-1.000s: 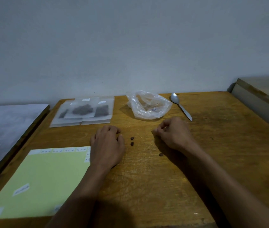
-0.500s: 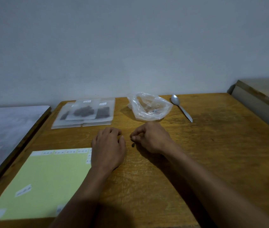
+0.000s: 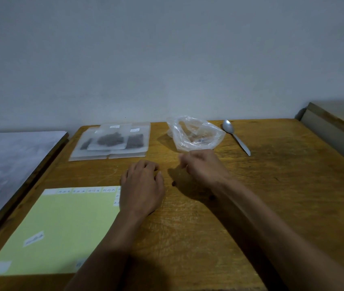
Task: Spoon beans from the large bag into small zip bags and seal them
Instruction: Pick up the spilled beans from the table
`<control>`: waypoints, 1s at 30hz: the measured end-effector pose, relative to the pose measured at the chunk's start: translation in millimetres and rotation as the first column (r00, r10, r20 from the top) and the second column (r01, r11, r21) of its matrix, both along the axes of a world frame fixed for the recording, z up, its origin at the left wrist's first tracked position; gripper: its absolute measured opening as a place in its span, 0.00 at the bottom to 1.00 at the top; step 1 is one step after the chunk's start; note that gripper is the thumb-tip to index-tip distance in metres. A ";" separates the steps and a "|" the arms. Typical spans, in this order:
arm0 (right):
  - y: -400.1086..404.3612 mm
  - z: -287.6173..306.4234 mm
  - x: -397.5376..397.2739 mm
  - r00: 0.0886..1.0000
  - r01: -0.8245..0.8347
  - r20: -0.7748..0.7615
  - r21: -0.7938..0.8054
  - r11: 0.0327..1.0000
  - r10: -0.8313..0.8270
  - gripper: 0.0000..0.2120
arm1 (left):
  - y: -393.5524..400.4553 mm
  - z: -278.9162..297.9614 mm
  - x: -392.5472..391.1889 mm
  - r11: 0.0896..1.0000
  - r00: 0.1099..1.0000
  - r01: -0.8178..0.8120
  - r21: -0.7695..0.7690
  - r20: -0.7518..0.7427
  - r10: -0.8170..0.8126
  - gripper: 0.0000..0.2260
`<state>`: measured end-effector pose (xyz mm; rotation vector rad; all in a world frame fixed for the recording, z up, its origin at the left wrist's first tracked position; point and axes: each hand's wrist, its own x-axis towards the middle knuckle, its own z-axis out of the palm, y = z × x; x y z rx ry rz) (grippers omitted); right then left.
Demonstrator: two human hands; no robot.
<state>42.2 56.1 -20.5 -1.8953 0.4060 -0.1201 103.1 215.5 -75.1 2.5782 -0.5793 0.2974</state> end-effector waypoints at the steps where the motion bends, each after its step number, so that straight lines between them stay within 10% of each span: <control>1: 0.1 0.0 -1.2 0.996 -0.087 -0.015 -0.237 0.968 0.086 0.13 | -0.2 0.6 -0.6 1.000 1.000 0.000 0.002 0.002 0.000 0.13; 3: -1.1 -1.5 -1.6 0.970 -0.241 -0.090 -0.460 0.854 0.225 0.08 | -0.5 1.3 -1.2 1.000 1.000 -0.003 0.006 0.003 0.003 0.13; 11: 6.5 -1.7 -8.5 0.973 -0.228 -0.079 -0.515 0.827 0.219 0.05 | -0.3 0.7 -1.2 1.000 1.000 0.003 0.010 0.009 -0.003 0.13; 14: 2.2 4.6 -22.4 0.998 -0.047 -0.032 0.013 0.999 0.047 0.07 | -0.3 0.1 -1.5 1.000 1.000 0.012 0.014 0.015 -0.012 0.12; 16: -7.8 10.6 -37.4 0.996 0.087 -0.061 0.415 0.906 -0.067 0.08 | -4.2 1.0 -4.5 0.999 0.999 0.038 0.019 0.030 -0.038 0.12; 18: -21.4 14.4 -53.2 0.984 0.177 -0.087 0.485 0.857 -0.154 0.10 | -13.6 2.9 -10.4 0.995 0.994 0.100 0.014 0.030 -0.100 0.11; 22: -39.2 17.1 -80.1 0.990 0.113 -0.079 -0.074 0.991 -0.119 0.08 | -43.6 5.4 -27.7 0.974 0.974 0.224 0.014 0.008 -0.225 0.12; 25: -42.5 8.3 -87.6 0.988 -0.113 -0.147 -0.458 0.882 0.050 0.08 | -57.3 4.9 -35.2 0.972 0.972 0.234 0.019 0.001 -0.234 0.12; 30: -38.0 -5.9 -84.4 0.987 -0.154 -0.118 -0.536 0.830 0.107 0.11 | -53.6 2.5 -33.6 0.970 0.970 0.242 -0.003 0.009 -0.242 0.11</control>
